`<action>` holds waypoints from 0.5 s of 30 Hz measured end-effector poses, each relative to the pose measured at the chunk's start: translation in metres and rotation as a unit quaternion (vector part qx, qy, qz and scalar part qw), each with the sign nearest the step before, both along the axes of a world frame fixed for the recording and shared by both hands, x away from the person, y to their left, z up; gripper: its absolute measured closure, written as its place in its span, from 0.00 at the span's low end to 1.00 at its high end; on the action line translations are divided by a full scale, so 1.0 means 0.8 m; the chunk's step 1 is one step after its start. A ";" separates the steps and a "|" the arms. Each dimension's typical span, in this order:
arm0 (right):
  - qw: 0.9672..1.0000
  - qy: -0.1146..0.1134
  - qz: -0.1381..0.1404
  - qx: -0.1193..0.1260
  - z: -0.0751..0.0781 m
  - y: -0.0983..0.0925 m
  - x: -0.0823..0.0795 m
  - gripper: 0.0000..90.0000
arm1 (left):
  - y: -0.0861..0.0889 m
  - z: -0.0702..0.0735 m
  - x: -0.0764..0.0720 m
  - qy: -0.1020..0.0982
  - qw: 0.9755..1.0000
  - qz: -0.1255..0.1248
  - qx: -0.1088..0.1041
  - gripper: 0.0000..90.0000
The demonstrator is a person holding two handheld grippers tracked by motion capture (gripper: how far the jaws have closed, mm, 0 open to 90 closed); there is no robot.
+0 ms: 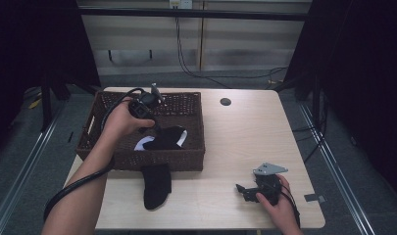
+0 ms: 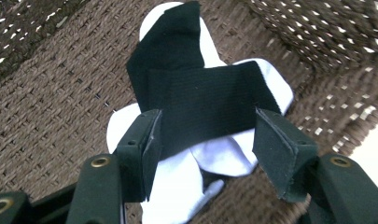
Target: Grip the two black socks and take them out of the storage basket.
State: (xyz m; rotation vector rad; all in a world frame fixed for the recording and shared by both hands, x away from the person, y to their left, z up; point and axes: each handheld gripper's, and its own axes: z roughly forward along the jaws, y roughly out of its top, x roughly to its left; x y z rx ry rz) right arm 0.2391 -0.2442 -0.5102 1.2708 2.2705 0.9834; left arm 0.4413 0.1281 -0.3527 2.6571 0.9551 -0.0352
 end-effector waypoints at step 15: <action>1.000 0.001 0.000 0.001 0.000 0.000 0.000 0.14 | -0.001 -0.055 0.035 -0.004 0.999 0.047 0.007 0.39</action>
